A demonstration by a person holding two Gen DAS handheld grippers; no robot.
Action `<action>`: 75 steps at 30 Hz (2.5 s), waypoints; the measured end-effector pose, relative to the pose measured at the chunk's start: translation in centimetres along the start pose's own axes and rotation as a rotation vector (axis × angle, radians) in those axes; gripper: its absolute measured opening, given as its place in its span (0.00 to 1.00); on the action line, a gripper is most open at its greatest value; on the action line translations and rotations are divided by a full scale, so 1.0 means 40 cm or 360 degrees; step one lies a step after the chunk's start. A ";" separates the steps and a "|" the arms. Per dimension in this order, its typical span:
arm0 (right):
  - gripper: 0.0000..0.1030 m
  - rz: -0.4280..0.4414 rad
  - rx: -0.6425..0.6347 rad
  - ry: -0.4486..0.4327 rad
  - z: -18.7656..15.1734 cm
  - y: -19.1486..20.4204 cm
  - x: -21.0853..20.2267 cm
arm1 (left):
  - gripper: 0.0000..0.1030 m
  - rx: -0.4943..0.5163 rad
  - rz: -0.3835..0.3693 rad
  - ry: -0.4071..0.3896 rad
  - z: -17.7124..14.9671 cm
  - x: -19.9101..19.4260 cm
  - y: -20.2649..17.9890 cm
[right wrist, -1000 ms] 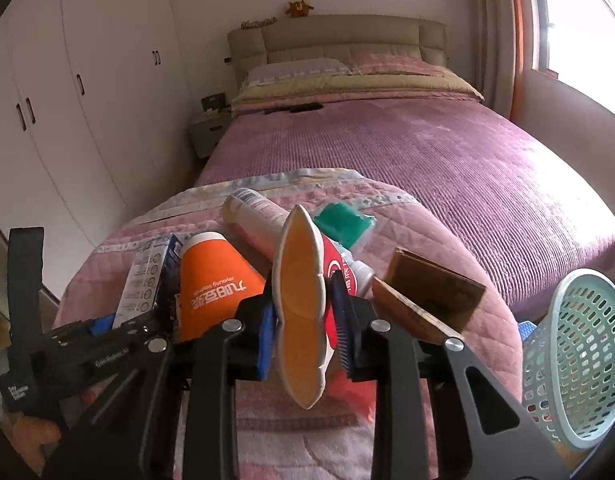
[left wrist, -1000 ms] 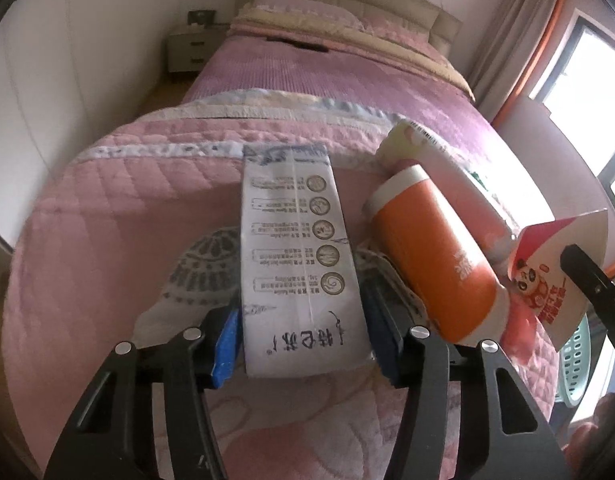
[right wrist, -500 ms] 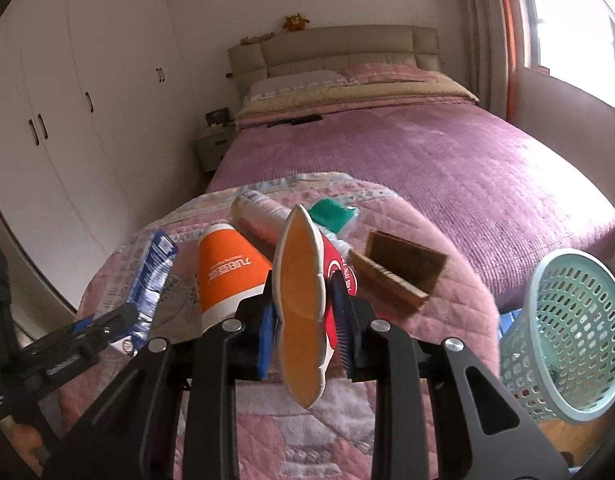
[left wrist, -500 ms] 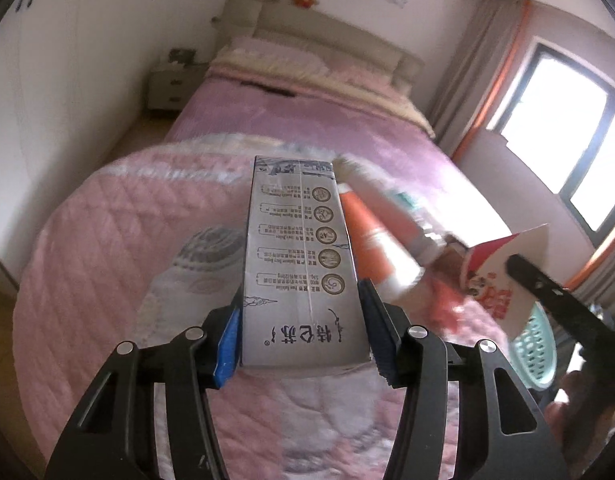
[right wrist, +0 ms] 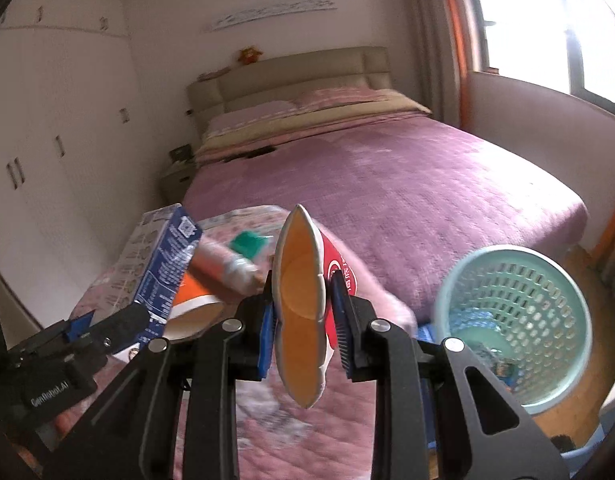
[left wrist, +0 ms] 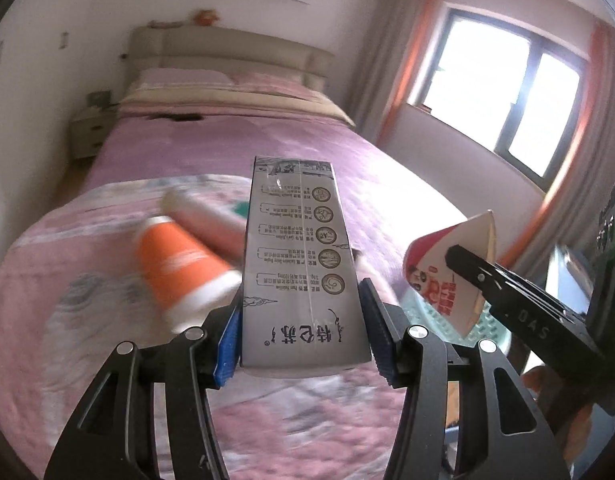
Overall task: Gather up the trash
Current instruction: 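Carry the carton and paper cup over the teal basket and open both tools, then move both open tools back toward the orange paper cup on the bed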
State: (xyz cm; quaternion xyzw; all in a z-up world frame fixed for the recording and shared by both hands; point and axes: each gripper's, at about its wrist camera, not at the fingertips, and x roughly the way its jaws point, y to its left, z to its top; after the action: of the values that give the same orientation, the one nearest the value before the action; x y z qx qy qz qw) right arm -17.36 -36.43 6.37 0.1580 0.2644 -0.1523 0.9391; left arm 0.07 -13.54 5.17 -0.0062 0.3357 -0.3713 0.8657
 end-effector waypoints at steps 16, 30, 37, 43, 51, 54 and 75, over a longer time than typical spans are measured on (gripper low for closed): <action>0.23 -0.0383 0.0461 0.0091 -0.005 -0.431 0.038 | 0.50 0.0271 -0.0315 0.0286 0.008 0.283 -0.323; 0.24 -0.0504 0.0715 0.0337 -0.078 -0.604 0.146 | 0.50 0.0243 -0.0447 0.0616 -0.065 0.529 -0.433; 0.35 -0.0547 0.0692 0.0317 -0.071 -0.607 0.140 | 0.72 0.0235 -0.0364 0.0538 -0.048 0.509 -0.435; 0.43 -0.0523 0.0648 0.0261 -0.058 -0.573 0.108 | 0.72 0.0295 -0.0375 0.0454 -0.045 0.436 -0.423; 0.43 -0.0444 0.0557 0.0193 -0.026 -0.470 0.070 | 0.72 0.0307 -0.0337 0.0284 -0.024 0.300 -0.379; 0.43 -0.0406 0.0511 0.0166 -0.010 -0.423 0.058 | 0.72 0.0289 -0.0302 0.0212 -0.013 0.240 -0.343; 0.62 0.0157 -0.0287 0.0171 0.017 0.086 0.200 | 0.80 -0.0277 0.0279 0.0028 0.040 0.019 0.195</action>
State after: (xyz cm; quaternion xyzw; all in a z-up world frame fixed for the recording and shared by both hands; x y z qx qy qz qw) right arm -9.26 -35.20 3.32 0.0937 0.3189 -0.0727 0.9403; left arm 6.38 -8.78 3.95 -0.0488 0.3735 -0.2638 0.8880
